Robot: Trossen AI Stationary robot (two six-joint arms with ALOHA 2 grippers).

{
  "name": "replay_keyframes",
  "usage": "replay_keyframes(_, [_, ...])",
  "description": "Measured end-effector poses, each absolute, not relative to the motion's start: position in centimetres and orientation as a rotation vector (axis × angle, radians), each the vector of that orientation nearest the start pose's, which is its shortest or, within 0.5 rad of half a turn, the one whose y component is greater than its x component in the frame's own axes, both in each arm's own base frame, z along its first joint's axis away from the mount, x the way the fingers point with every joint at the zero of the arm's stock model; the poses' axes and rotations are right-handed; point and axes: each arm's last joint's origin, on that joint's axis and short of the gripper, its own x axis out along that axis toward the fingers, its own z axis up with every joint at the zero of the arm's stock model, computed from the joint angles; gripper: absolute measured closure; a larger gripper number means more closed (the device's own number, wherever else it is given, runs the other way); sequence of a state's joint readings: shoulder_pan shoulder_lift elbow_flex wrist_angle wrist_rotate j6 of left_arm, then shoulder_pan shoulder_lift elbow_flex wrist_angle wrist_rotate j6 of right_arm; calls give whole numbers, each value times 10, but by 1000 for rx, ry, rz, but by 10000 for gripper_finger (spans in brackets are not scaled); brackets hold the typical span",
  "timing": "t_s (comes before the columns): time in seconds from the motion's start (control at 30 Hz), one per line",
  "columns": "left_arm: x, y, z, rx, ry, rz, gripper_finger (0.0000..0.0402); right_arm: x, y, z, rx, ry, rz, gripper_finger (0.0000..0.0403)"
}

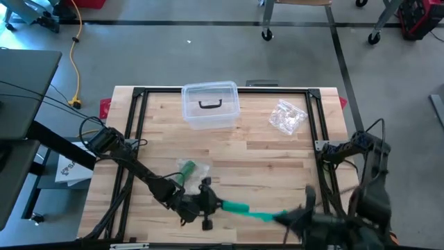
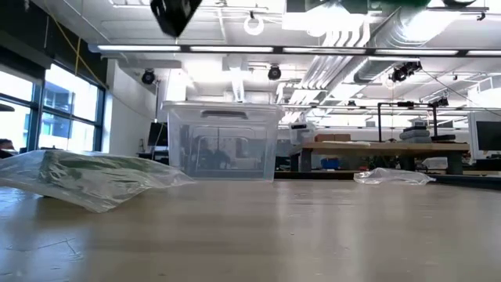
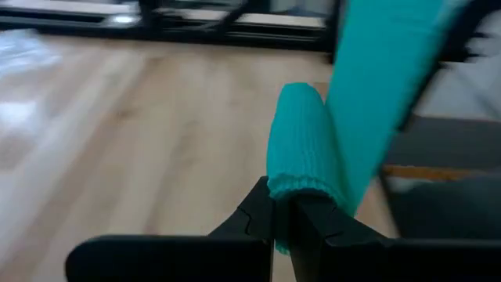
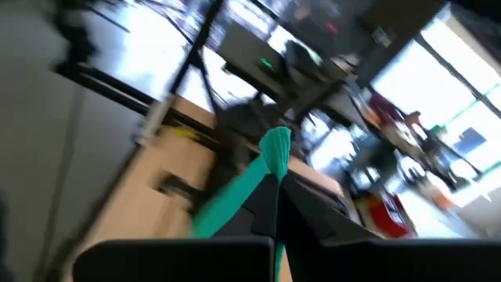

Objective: Roll bandage
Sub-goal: Roll the dark green bandage

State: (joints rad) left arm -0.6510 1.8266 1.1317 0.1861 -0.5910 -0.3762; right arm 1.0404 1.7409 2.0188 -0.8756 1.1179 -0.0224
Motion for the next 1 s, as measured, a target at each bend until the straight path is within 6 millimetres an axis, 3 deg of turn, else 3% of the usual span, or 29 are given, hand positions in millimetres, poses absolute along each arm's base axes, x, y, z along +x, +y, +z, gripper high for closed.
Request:
replay_keyframes(0.13, [318,-248,218,-92,402,-111,390,203,242,462,-477,403,-199,402])
replay_keyframes(0.27, [306,-274,235,-63,309,-213,390,210,203,456,-394,560,-325,403])
replay_keyframes(0.4, [293,-296,259,-2,150,-259,390,233,192,435,-391,667,-261,403])
replay_keyframes(0.53, [282,-311,276,78,57,-249,390,250,182,394,-383,807,-209,403])
replay_keyframes(0.63, [272,-319,284,134,31,-158,390,260,187,358,-350,847,-102,403])
replay_keyframes(0.8, [259,-323,296,206,-10,92,390,277,210,289,-160,709,82,403])
replay_keyframes(0.9, [260,-316,306,165,-48,223,390,287,227,244,-57,601,182,403])
replay_keyframes(1.0, [269,-303,312,140,-51,369,390,292,246,218,33,508,247,403])
